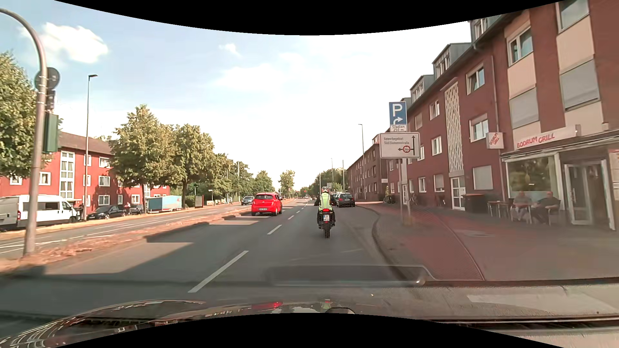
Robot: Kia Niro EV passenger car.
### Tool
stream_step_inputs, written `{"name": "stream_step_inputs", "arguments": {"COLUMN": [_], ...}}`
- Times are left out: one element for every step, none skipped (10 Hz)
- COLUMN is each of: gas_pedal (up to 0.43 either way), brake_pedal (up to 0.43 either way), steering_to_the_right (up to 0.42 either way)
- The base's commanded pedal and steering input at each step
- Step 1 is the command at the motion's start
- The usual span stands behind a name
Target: Follow the waypoints while adhering to traffic rules and regulations
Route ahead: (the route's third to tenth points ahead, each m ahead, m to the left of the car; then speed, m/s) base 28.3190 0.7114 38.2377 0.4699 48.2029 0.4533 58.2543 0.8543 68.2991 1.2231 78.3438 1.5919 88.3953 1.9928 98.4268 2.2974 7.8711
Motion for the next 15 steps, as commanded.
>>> {"name": "stream_step_inputs", "arguments": {"gas_pedal": [0.26,0.26,0.268,0.268,0.28,0.28,0.28,0.28,0.28,0.28,0.268,0.26,0.248,0.228,0.22], "brake_pedal": [0.0,0.0,0.0,0.0,0.0,0.0,0.0,0.0,0.0,0.0,0.0,0.0,0.0,0.0,0.0], "steering_to_the_right": [-0.005,-0.005,-0.003,-0.001,-0.001,-0.001,0.0,0.0,0.0,0.0,0.0,0.0,0.0,0.0,0.0]}}
